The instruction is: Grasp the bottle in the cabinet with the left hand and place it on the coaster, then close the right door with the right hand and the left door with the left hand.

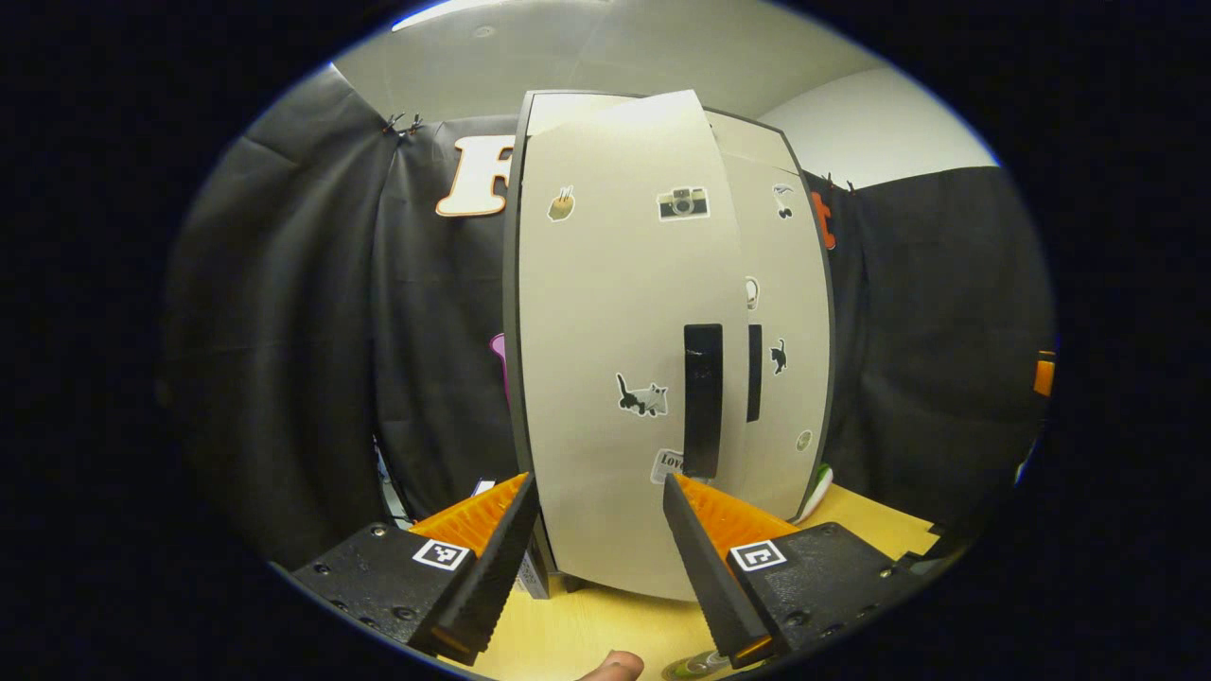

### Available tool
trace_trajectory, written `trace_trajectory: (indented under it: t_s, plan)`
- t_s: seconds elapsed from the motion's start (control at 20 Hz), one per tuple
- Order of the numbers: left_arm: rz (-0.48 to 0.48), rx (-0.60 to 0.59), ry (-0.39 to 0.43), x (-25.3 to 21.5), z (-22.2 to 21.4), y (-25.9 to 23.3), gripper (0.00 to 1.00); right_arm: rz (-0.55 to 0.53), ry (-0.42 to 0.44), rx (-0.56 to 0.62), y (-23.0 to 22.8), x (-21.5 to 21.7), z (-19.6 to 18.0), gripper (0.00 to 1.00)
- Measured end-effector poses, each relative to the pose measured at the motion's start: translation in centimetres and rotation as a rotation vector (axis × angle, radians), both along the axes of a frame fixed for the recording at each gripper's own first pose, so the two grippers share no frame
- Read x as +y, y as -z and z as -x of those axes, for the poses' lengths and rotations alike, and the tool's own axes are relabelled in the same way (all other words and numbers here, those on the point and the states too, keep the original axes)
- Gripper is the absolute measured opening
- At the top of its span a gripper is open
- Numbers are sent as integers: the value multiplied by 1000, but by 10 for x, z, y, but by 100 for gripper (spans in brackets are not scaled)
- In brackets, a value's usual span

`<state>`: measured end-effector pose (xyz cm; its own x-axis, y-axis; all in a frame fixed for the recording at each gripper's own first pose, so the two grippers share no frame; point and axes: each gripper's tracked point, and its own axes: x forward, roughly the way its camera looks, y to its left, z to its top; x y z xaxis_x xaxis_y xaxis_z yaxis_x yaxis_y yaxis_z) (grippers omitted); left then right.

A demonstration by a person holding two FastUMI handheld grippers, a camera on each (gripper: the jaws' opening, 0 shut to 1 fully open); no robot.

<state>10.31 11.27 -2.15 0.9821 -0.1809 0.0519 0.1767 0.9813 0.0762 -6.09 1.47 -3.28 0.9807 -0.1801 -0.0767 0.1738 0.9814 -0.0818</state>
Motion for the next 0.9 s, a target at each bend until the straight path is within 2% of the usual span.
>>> trace_trajectory:
  t_s: [0.05,0.1,0.15,0.5,0.9]
  plan:
    - [5,3,2,-1,4,0,85,-3,-2,0,0,1,1,99]
    - [7,-1,2,-2,9,-1,80,-5,-5,-1,-1,2,2,99]
    - [5,-2,-1,-2,13,-1,85,-6,-8,-4,-2,3,3,99]
    - [11,-6,-59,9,39,2,85,-6,-22,-6,-4,9,10,99]
    - [0,8,-55,10,70,4,85,-5,-39,-7,-4,19,14,99]
